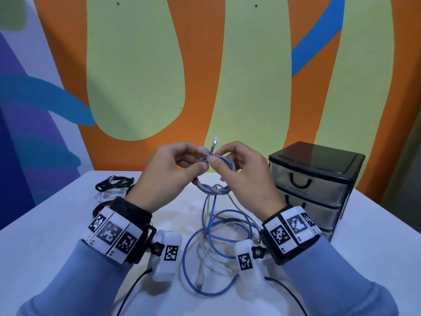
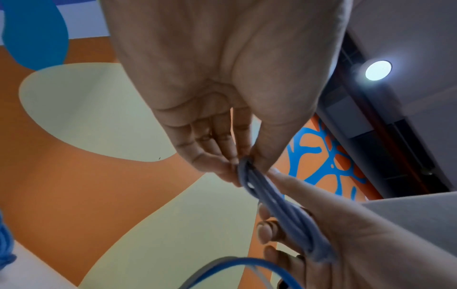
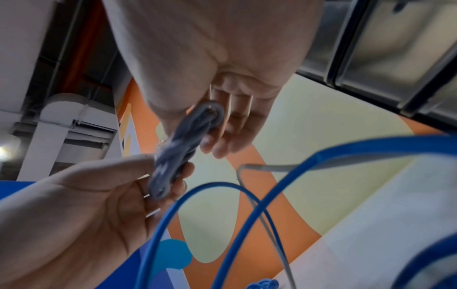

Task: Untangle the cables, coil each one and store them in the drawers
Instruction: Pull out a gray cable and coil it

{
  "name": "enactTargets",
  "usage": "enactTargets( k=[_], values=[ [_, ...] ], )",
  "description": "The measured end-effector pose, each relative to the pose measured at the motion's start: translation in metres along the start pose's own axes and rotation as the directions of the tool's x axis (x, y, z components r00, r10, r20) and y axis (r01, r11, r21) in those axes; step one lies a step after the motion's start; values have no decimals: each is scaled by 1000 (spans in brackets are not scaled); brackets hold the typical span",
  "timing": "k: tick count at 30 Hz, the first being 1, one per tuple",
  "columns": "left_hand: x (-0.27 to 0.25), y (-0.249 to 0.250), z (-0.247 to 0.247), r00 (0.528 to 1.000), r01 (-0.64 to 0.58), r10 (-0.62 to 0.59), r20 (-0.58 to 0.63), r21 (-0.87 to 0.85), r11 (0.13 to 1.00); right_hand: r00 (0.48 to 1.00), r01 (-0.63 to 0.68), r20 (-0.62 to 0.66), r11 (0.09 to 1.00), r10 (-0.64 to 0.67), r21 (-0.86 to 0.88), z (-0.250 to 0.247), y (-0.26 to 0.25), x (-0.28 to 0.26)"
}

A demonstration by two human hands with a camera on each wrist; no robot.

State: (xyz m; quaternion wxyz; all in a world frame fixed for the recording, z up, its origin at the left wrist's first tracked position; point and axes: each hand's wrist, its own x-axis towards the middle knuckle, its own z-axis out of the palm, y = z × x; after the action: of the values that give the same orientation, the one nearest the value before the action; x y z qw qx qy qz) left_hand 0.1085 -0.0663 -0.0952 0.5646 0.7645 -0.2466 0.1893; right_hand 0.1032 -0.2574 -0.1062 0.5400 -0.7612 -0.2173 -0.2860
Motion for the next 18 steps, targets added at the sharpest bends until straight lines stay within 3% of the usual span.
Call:
enactTargets(
  k=[3,5,8,10,13,15,18],
  values=[
    [2,-4,-8,988,-60,84,-130,175,983,972,-167,160,985,173,-51,-3,0,1],
    [6,-7,-18,957,-22,80,-278,203,979,905,-285,270,940,329,-189,-11,4,2],
    [8,-9,-38,915,132,-32,-402,225,965,828,-242,369,862,423,-446,-18,18,2],
    [9,-8,-50,934,214,-81,-347,364,906,828,-220,391,874,402,-433,-17,28,3],
    [9,-8,-55,958,286,-196,-212,616,734,836,-252,393,903,384,-348,-14,31,5],
    [9,-14,-53,943,301,-304,-132,728,616,851,-282,373,920,371,-272,-14,31,6],
    [8,-28,-49,904,290,-424,-52,803,521,880,-326,315,934,356,-143,-14,31,8]
  ],
)
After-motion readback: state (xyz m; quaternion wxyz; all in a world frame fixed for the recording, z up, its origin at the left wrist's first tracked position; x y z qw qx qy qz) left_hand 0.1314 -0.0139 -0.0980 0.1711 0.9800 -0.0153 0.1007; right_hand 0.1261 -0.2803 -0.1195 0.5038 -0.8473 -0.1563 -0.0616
